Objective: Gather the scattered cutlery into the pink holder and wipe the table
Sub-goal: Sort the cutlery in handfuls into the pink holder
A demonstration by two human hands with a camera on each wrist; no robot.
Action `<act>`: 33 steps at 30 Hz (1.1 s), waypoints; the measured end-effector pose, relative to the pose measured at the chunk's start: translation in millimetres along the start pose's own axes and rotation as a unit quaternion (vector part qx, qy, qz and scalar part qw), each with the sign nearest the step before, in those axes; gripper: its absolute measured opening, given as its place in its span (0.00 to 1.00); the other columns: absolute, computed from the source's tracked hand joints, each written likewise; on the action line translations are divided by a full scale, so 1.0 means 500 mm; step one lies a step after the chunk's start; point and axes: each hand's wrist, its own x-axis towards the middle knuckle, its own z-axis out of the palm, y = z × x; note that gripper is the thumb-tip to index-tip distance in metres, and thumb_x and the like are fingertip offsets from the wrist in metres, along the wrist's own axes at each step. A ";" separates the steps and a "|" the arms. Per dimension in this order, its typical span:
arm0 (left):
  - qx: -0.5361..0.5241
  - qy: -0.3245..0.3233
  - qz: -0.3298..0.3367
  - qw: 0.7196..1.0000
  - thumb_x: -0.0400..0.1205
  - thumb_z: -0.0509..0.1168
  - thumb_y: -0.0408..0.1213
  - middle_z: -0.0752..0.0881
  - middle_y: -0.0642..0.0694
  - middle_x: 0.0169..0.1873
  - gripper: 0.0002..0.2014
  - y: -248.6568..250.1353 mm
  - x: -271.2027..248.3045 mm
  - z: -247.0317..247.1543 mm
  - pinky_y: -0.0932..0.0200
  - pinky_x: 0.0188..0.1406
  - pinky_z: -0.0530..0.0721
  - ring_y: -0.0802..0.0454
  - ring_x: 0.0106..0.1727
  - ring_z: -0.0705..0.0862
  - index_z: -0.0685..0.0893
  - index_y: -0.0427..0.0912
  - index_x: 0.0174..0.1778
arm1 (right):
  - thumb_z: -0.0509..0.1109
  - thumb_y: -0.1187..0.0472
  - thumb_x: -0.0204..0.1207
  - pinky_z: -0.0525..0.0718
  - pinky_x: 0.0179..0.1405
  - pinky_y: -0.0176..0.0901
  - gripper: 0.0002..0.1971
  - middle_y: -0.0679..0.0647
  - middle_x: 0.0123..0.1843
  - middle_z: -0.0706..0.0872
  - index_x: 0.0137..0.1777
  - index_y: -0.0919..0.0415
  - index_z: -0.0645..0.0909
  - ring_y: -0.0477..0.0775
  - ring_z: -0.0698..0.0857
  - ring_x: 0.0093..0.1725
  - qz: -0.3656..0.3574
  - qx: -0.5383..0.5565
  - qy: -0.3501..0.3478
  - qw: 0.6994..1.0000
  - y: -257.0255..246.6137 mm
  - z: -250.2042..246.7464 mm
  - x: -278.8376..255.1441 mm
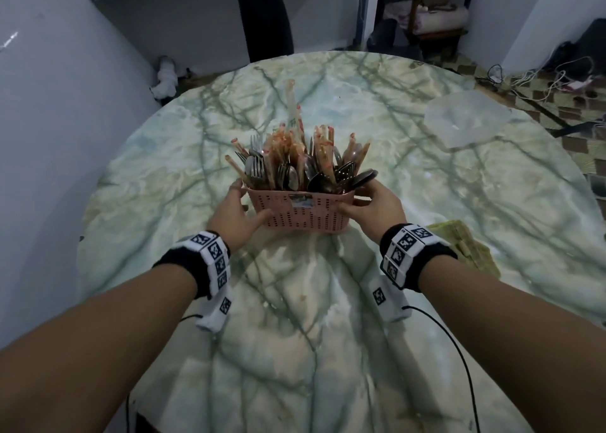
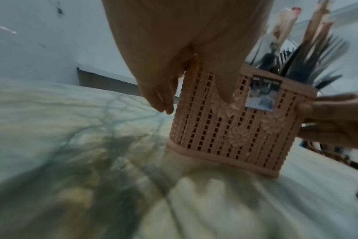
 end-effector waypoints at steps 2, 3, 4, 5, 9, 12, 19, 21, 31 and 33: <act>-0.041 0.014 -0.005 0.999 0.75 0.81 0.42 0.86 0.52 0.61 0.31 0.014 0.017 -0.002 0.46 0.63 0.88 0.51 0.59 0.87 0.73 0.48 0.70 | 0.81 0.59 0.72 0.88 0.62 0.48 0.19 0.43 0.57 0.90 0.61 0.47 0.83 0.45 0.89 0.57 0.003 -0.016 0.003 1.000 0.003 0.014 0.015; -0.045 0.030 -0.008 0.999 0.75 0.81 0.39 0.87 0.53 0.56 0.27 0.017 0.022 -0.004 0.50 0.56 0.90 0.54 0.54 0.89 0.74 0.49 0.66 | 0.79 0.58 0.73 0.87 0.63 0.50 0.18 0.43 0.58 0.91 0.62 0.48 0.83 0.45 0.89 0.59 0.005 -0.028 0.003 1.000 0.003 0.022 0.024; -0.038 0.042 -0.009 0.998 0.76 0.81 0.37 0.87 0.54 0.52 0.26 0.018 0.025 -0.007 0.57 0.49 0.89 0.57 0.51 0.89 0.74 0.49 0.63 | 0.78 0.57 0.74 0.87 0.64 0.51 0.18 0.43 0.59 0.91 0.63 0.49 0.83 0.45 0.88 0.59 0.006 -0.039 0.003 0.999 0.004 0.030 0.034; -0.027 0.051 -0.010 0.998 0.76 0.80 0.36 0.86 0.55 0.51 0.24 0.017 0.027 -0.011 0.63 0.43 0.87 0.61 0.48 0.88 0.74 0.48 0.62 | 0.77 0.56 0.75 0.87 0.65 0.51 0.17 0.43 0.59 0.91 0.64 0.50 0.83 0.45 0.88 0.60 0.003 -0.049 -0.001 0.999 0.003 0.039 0.043; -0.023 0.085 -0.024 0.996 0.77 0.79 0.36 0.85 0.57 0.50 0.24 -0.004 0.032 -0.038 0.67 0.44 0.83 0.72 0.44 0.82 0.76 0.46 0.65 | 0.75 0.55 0.79 0.85 0.66 0.50 0.15 0.43 0.59 0.90 0.64 0.50 0.82 0.45 0.87 0.61 -0.013 -0.056 -0.025 0.998 -0.011 0.087 0.074; -0.029 0.103 -0.041 0.993 0.77 0.79 0.38 0.86 0.57 0.51 0.24 -0.031 0.043 -0.077 0.71 0.39 0.81 0.69 0.46 0.84 0.75 0.47 0.63 | 0.74 0.55 0.79 0.85 0.67 0.52 0.14 0.42 0.59 0.90 0.63 0.48 0.81 0.45 0.87 0.61 -0.018 -0.043 -0.036 0.998 -0.030 0.144 0.098; 0.001 0.117 -0.056 0.992 0.78 0.79 0.38 0.86 0.52 0.53 0.24 -0.093 0.100 -0.180 0.74 0.37 0.75 0.60 0.46 0.84 0.75 0.43 0.64 | 0.73 0.53 0.81 0.87 0.63 0.52 0.12 0.44 0.58 0.90 0.61 0.52 0.80 0.46 0.87 0.59 -0.034 -0.036 -0.042 0.998 -0.077 0.277 0.149; -0.010 0.119 -0.061 0.991 0.77 0.79 0.38 0.86 0.53 0.52 0.24 -0.108 0.116 -0.197 0.74 0.38 0.77 0.65 0.45 0.83 0.75 0.42 0.64 | 0.73 0.54 0.81 0.86 0.63 0.51 0.13 0.44 0.59 0.89 0.64 0.52 0.79 0.46 0.87 0.59 -0.036 -0.037 -0.045 0.998 -0.088 0.302 0.164; -0.026 0.120 -0.048 0.991 0.78 0.78 0.37 0.88 0.48 0.57 0.22 -0.134 0.147 -0.217 0.58 0.52 0.86 0.55 0.52 0.86 0.74 0.44 0.62 | 0.72 0.54 0.83 0.84 0.60 0.42 0.14 0.43 0.58 0.89 0.66 0.52 0.78 0.45 0.87 0.59 -0.046 -0.050 -0.034 0.997 -0.102 0.339 0.184; -0.028 0.122 -0.049 0.991 0.79 0.78 0.37 0.87 0.49 0.56 0.23 -0.133 0.145 -0.217 0.57 0.54 0.87 0.54 0.52 0.86 0.74 0.43 0.63 | 0.72 0.54 0.83 0.83 0.60 0.42 0.14 0.43 0.59 0.89 0.66 0.52 0.78 0.45 0.87 0.59 -0.045 -0.051 -0.033 0.997 -0.104 0.340 0.182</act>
